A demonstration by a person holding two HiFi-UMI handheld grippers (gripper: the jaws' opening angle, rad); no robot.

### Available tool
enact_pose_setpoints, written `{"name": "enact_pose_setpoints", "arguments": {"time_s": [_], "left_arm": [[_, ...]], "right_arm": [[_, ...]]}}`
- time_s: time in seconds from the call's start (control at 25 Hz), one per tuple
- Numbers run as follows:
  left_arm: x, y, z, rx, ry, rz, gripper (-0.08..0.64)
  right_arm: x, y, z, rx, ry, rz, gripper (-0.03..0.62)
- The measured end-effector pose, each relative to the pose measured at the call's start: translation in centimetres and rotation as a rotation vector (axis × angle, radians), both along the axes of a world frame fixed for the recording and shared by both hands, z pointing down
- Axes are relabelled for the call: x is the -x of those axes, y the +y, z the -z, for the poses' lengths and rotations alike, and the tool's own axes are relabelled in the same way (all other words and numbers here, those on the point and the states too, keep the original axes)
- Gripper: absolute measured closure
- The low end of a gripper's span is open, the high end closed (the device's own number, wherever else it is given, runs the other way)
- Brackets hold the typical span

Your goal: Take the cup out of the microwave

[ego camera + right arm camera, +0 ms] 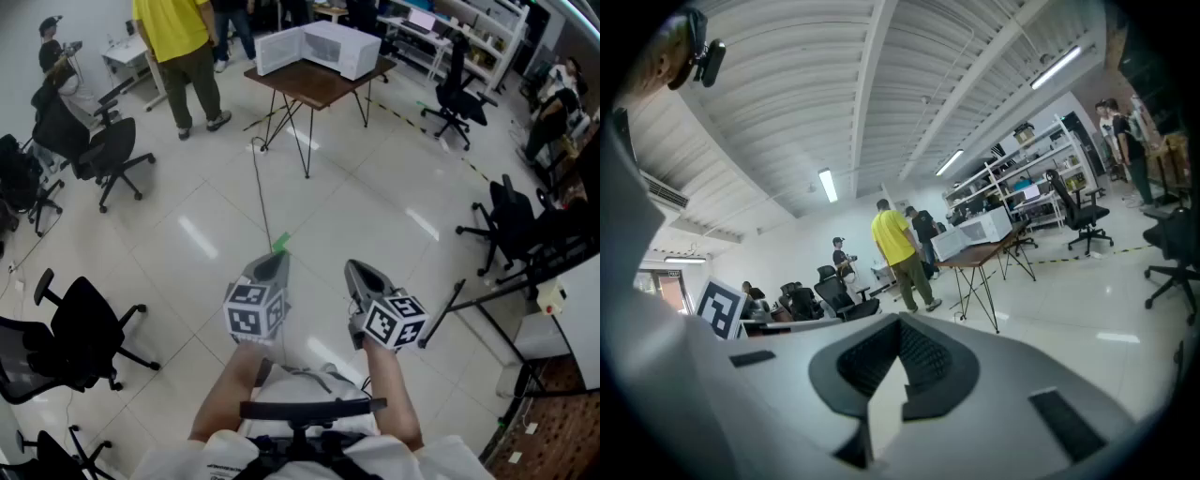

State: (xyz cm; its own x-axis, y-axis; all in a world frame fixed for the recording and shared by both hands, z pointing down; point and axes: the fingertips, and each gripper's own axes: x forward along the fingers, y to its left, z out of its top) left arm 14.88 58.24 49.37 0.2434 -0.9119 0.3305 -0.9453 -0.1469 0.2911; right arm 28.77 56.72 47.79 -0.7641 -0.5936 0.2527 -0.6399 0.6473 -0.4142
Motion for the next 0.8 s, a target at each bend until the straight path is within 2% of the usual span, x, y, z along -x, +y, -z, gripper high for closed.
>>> {"name": "enact_pose_setpoints", "arguments": {"time_s": [0.56,0.8], "left_arm": [[0.3,0.5,-0.5,0.010,0.020,-0.009,0.558],[1.6,0.5,-0.9,0.020,0.019,-0.018,0.558]], "right_arm": [[1.0,0.5,-0.4,0.013,0.012,0.012,0.580],[2.3,0.5,-0.8,0.024,0.020,0.010,0.580]]}}
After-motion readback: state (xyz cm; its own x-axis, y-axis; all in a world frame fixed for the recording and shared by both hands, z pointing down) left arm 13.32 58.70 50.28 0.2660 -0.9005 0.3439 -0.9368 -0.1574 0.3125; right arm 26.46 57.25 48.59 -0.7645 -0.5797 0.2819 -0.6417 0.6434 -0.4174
